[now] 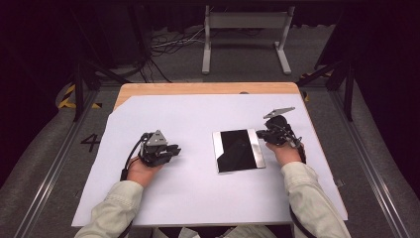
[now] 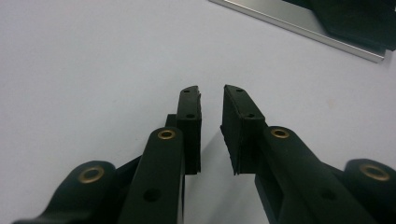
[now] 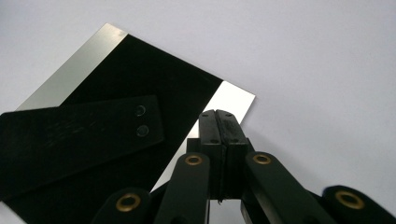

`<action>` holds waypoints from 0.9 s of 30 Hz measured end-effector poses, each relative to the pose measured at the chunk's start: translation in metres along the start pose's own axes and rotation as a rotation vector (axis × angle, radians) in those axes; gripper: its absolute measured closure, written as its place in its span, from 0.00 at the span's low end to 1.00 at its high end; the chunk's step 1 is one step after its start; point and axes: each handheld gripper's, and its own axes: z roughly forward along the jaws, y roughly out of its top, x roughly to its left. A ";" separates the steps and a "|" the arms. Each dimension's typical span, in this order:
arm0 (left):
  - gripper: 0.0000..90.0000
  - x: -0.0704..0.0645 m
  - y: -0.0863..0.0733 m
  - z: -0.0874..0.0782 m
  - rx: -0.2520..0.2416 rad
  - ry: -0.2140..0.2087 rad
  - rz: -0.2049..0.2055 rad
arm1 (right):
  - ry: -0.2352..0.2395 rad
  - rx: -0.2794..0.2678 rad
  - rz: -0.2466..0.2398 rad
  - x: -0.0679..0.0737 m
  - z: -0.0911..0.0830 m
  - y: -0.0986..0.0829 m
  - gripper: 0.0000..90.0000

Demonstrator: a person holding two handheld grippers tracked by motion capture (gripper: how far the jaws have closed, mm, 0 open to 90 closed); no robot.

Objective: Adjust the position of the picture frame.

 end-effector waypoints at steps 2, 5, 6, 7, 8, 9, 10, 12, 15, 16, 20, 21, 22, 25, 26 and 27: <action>0.85 0.000 0.000 0.001 0.014 0.012 -0.014 | -0.011 0.017 0.011 -0.002 0.005 0.002 1.00; 0.85 0.001 0.000 0.001 0.011 0.020 -0.011 | -0.022 0.041 0.009 -0.004 0.011 0.006 1.00; 0.85 0.001 0.000 0.000 0.012 0.020 -0.014 | -0.025 0.046 0.010 -0.004 0.013 0.007 1.00; 0.84 0.001 0.000 0.000 0.011 0.021 -0.017 | -0.028 0.051 0.011 -0.005 0.015 0.008 1.00; 0.84 0.002 0.000 0.000 0.008 0.023 -0.021 | -0.029 0.056 0.015 -0.006 0.018 0.009 1.00; 0.84 0.002 0.000 -0.001 0.008 0.023 -0.022 | -0.033 0.056 0.017 -0.006 0.020 0.010 1.00; 0.83 0.002 0.000 -0.001 0.011 0.021 -0.032 | -0.033 0.058 0.020 -0.006 0.021 0.010 1.00; 0.81 0.003 0.000 -0.001 0.017 0.022 -0.048 | -0.039 0.058 0.037 -0.007 0.026 0.010 1.00; 0.78 0.005 0.000 -0.003 0.015 0.023 -0.065 | -0.060 0.072 0.040 -0.007 0.033 0.008 1.00; 0.77 0.005 0.000 -0.003 0.011 0.026 -0.067 | -0.072 0.076 0.045 -0.008 0.036 0.007 1.00; 0.76 0.006 0.000 -0.004 0.011 0.028 -0.067 | -0.103 0.061 0.088 -0.013 0.039 0.007 1.00; 0.76 0.006 0.000 -0.004 0.012 0.025 -0.071 | -0.107 0.061 0.083 -0.014 0.039 0.008 1.00; 0.76 0.006 0.000 -0.004 0.011 0.026 -0.072 | -0.115 0.065 0.086 -0.014 0.040 0.008 1.00; 0.75 0.006 0.000 -0.005 0.008 0.024 -0.078 | -0.110 0.070 0.088 -0.015 0.044 0.009 1.00; 0.75 0.006 0.000 -0.006 0.008 0.024 -0.079 | -0.119 0.073 0.092 -0.014 0.046 0.010 1.00; 0.75 0.007 -0.001 -0.006 0.007 0.022 -0.084 | -0.123 0.071 0.087 -0.014 0.046 0.010 1.00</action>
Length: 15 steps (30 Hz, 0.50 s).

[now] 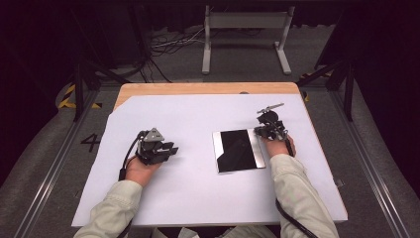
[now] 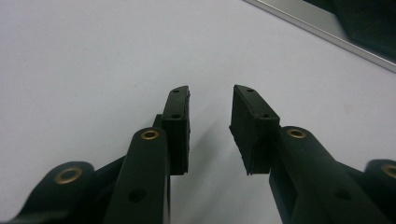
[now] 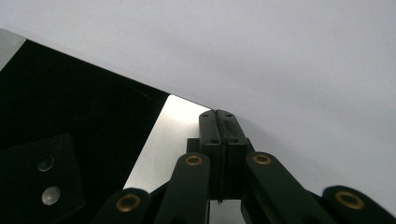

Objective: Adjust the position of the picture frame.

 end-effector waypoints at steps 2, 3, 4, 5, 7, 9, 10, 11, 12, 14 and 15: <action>0.76 0.000 0.000 0.000 0.001 -0.002 0.000 | 0.019 -0.006 0.016 -0.003 0.000 -0.001 1.00; 0.76 0.000 0.000 0.000 0.001 -0.002 0.000 | 0.019 -0.006 0.016 -0.003 0.000 -0.001 1.00; 0.76 0.000 0.000 -0.001 0.003 -0.002 -0.001 | 0.030 -0.009 0.023 -0.004 0.001 -0.001 1.00; 0.76 0.000 0.000 -0.001 0.003 -0.001 -0.001 | 0.027 -0.006 0.007 -0.003 0.001 -0.001 1.00; 0.76 0.000 0.000 0.000 0.003 0.000 -0.001 | 0.025 -0.005 -0.007 -0.002 0.001 0.000 1.00; 0.76 -0.001 0.000 0.001 0.005 -0.003 -0.005 | 0.056 -0.009 -0.024 0.004 0.003 0.002 1.00; 0.76 -0.001 0.000 0.001 0.007 -0.001 0.000 | 0.063 -0.014 -0.041 0.008 0.005 0.003 1.00; 0.76 -0.001 0.000 0.002 0.011 -0.005 0.000 | 0.069 -0.015 -0.053 0.012 0.006 0.005 1.00; 0.76 -0.002 0.001 0.002 0.010 -0.004 0.001 | 0.075 -0.017 -0.069 0.017 0.008 0.007 1.00; 0.76 -0.002 0.001 0.003 0.011 -0.005 0.004 | 0.086 -0.015 -0.105 0.026 0.010 0.010 1.00; 0.76 -0.001 0.001 0.002 0.012 -0.007 0.005 | 0.091 -0.010 -0.122 0.030 0.011 0.012 1.00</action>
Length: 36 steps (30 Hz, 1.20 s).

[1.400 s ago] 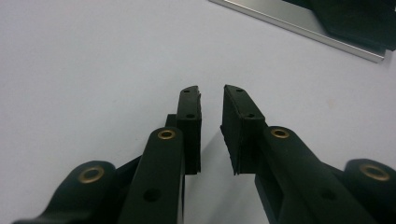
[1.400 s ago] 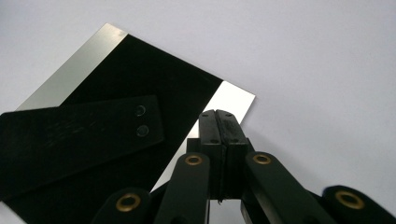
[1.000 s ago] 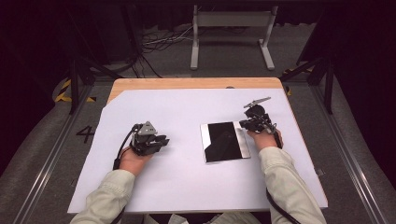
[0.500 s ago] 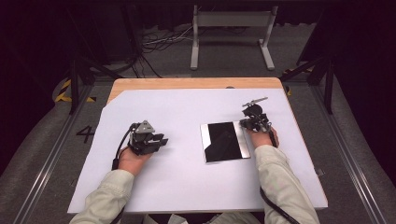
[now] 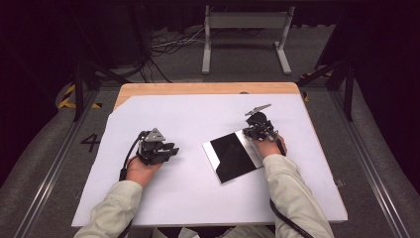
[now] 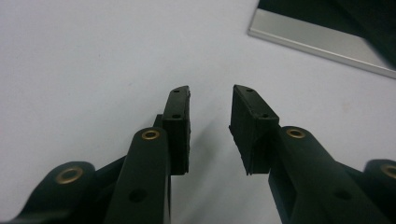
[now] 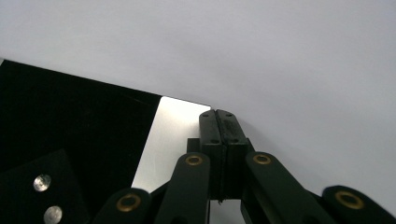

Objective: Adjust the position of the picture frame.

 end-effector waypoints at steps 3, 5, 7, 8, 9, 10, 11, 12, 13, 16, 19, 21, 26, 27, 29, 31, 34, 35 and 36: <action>0.76 0.000 0.000 0.000 -0.001 -0.006 -0.007 | 0.033 0.002 -0.037 0.010 0.003 0.004 1.00; 0.76 0.000 0.000 0.000 -0.002 -0.005 -0.002 | 0.054 -0.001 -0.062 0.016 0.004 0.006 1.00; 0.76 0.000 0.000 0.000 -0.001 -0.006 -0.001 | 0.076 0.005 -0.076 0.023 0.005 0.008 1.00; 0.76 -0.001 0.000 0.001 0.001 -0.010 -0.003 | 0.084 0.007 -0.080 0.025 0.006 0.008 1.00; 0.76 -0.001 0.000 0.001 0.001 -0.008 -0.002 | 0.095 0.012 -0.094 0.027 0.006 0.009 1.00; 0.76 -0.001 0.000 0.002 0.001 -0.011 -0.005 | 0.105 0.015 -0.101 0.029 0.006 0.009 1.00; 0.76 -0.001 0.001 0.002 0.002 -0.010 -0.001 | 0.113 0.018 -0.104 0.031 0.005 0.009 1.00; 0.76 -0.001 0.001 0.002 0.001 -0.010 0.005 | 0.121 0.019 -0.115 0.034 0.005 0.009 1.00; 0.76 -0.001 0.001 0.003 0.004 -0.011 0.007 | 0.133 0.017 -0.123 0.035 0.005 0.009 1.00; 0.76 -0.001 0.001 0.003 0.009 -0.013 0.003 | 0.158 0.006 -0.132 0.036 0.005 0.007 1.00; 0.76 0.000 0.001 0.003 0.005 -0.014 0.003 | 0.125 -0.008 -0.168 0.038 0.002 0.005 1.00; 0.75 0.000 0.001 0.003 0.005 -0.017 0.001 | 0.108 -0.032 -0.178 0.038 -0.005 0.002 1.00; 0.75 -0.001 0.001 0.004 0.017 -0.021 0.007 | 0.110 -0.047 -0.158 0.033 -0.018 -0.005 1.00; 0.75 -0.001 0.001 0.004 0.016 -0.022 0.008 | 0.108 -0.055 -0.148 0.032 -0.023 -0.008 1.00; 0.77 -0.001 0.001 0.004 0.012 -0.032 0.009 | 0.105 -0.065 -0.154 0.030 -0.032 -0.014 1.00; 0.78 -0.001 0.001 0.004 0.013 -0.051 -0.009 | 0.107 -0.070 -0.151 0.030 -0.039 -0.020 1.00; 0.80 -0.001 0.002 0.005 0.017 -0.066 -0.005 | 0.105 -0.073 -0.153 0.029 -0.048 -0.030 1.00; 0.80 -0.002 0.002 0.005 0.017 -0.066 -0.004 | 0.104 -0.072 -0.151 0.029 -0.051 -0.033 1.00; 0.80 -0.002 0.003 0.006 0.019 -0.073 -0.001 | 0.104 -0.070 -0.152 0.029 -0.052 -0.035 1.00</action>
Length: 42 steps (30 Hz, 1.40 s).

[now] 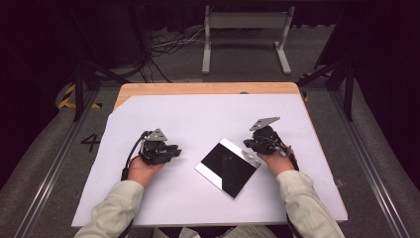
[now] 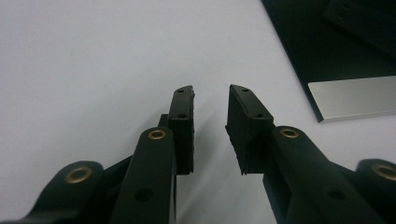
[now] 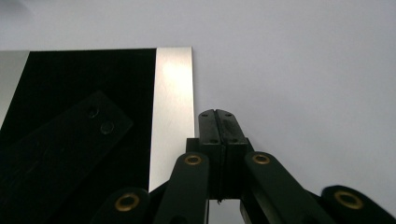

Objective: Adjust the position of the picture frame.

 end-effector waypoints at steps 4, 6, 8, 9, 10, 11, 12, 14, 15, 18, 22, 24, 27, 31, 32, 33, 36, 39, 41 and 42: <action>0.80 -0.002 0.001 0.001 0.005 -0.013 -0.001 | -0.001 -0.001 0.004 0.002 -0.008 -0.010 1.00; 0.80 -0.003 0.001 0.001 0.010 -0.018 0.004 | 0.002 -0.003 0.006 0.005 -0.013 -0.017 1.00; 0.81 -0.004 0.002 0.002 0.011 -0.023 0.006 | 0.006 -0.003 0.008 0.007 -0.018 -0.023 1.00; 0.81 -0.004 0.002 0.003 0.015 -0.026 0.008 | 0.006 -0.005 0.009 0.009 -0.021 -0.027 1.00; 0.82 -0.005 0.002 0.003 0.016 -0.028 0.006 | 0.011 -0.003 0.009 0.010 -0.023 -0.030 1.00; 0.82 -0.005 0.002 0.003 0.016 -0.029 0.008 | 0.012 -0.001 0.014 0.012 -0.026 -0.033 1.00; 0.82 -0.005 0.003 0.004 0.019 -0.032 0.010 | 0.011 -0.002 0.013 0.013 -0.028 -0.036 1.00; 0.82 -0.006 0.003 0.004 0.024 -0.038 0.008 | 0.020 -0.001 0.017 0.016 -0.031 -0.042 1.00; 0.82 -0.006 0.003 0.005 0.025 -0.037 0.009 | 0.024 0.003 0.018 0.018 -0.033 -0.044 1.00; 0.83 -0.008 0.004 0.006 0.036 -0.039 0.015 | 0.030 0.010 0.017 0.023 -0.036 -0.050 1.00; 0.85 -0.009 0.004 0.007 0.036 -0.042 0.018 | 0.036 0.010 0.013 0.027 -0.037 -0.055 1.00; 0.85 -0.009 0.005 0.008 0.038 -0.048 0.017 | 0.041 0.016 0.014 0.030 -0.035 -0.058 1.00; 0.85 -0.010 0.005 0.008 0.042 -0.048 0.019 | 0.040 0.038 0.005 0.033 -0.030 -0.060 1.00; 0.85 -0.010 0.006 0.008 0.043 -0.052 0.023 | 0.026 0.047 0.000 0.032 -0.028 -0.061 1.00; 0.85 -0.010 0.006 0.008 0.043 -0.051 0.024 | 0.026 0.047 0.000 0.032 -0.028 -0.061 1.00; 0.85 -0.010 0.005 0.009 0.043 -0.053 0.023 | 0.019 0.050 -0.010 0.033 -0.028 -0.061 1.00; 0.85 -0.012 0.005 0.008 0.046 -0.054 0.018 | -0.010 0.060 -0.054 0.037 -0.027 -0.059 1.00; 0.85 -0.014 0.004 0.007 0.050 -0.056 0.021 | -0.013 0.047 -0.039 0.034 -0.024 -0.058 1.00; 0.85 -0.015 0.004 0.006 0.052 -0.057 0.028 | -0.020 0.044 -0.030 0.033 -0.022 -0.056 1.00; 0.85 -0.016 0.003 0.006 0.052 -0.061 0.025 | -0.026 0.042 -0.032 0.032 -0.021 -0.055 1.00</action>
